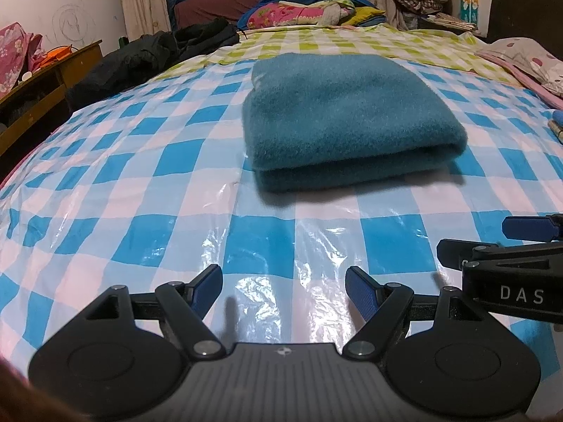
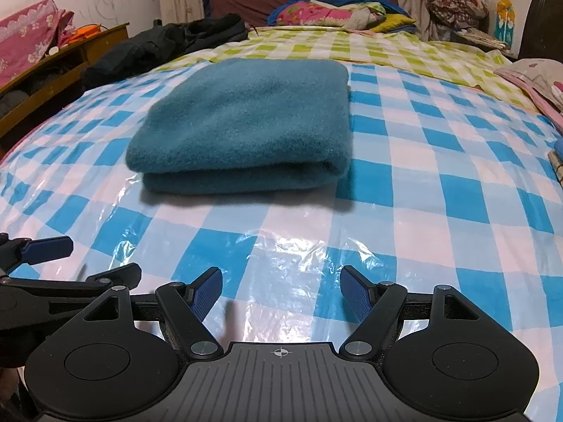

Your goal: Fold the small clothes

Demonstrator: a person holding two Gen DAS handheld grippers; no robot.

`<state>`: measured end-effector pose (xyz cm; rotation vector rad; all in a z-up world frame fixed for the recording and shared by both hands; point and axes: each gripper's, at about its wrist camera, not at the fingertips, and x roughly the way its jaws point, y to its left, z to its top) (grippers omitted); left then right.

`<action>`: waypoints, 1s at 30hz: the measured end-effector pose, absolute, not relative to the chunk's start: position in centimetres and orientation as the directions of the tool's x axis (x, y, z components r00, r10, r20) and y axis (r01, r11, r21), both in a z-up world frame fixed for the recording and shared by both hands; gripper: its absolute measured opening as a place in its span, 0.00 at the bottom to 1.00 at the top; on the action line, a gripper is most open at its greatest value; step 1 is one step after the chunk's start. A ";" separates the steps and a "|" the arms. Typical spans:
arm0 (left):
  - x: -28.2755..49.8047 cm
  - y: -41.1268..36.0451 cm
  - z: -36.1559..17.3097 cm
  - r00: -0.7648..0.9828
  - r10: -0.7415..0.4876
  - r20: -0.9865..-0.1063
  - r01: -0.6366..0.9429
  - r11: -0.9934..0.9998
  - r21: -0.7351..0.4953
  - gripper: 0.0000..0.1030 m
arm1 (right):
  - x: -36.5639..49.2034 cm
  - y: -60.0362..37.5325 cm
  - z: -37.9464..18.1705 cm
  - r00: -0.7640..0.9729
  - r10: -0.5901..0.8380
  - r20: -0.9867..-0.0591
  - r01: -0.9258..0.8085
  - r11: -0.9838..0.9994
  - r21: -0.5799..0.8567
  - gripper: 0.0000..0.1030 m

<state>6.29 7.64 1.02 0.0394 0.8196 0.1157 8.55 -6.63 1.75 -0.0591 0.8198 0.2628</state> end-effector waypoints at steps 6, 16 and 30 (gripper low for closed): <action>6.3 8.0 0.9 0.670 0.118 -0.733 -0.102 0.993 0.067 0.80 | 8.5 -6.5 1.7 0.650 0.214 -0.729 -0.262 0.964 0.049 0.74; 6.3 8.0 0.9 0.664 0.123 -0.738 -0.106 0.992 0.070 0.80 | 8.3 -6.4 1.1 0.640 0.197 -0.743 -0.258 0.966 0.035 0.75; 6.2 8.1 0.7 0.653 0.114 -0.749 -0.110 0.992 0.055 0.80 | 8.2 -6.4 0.9 0.634 0.192 -0.749 -0.256 0.966 0.032 0.75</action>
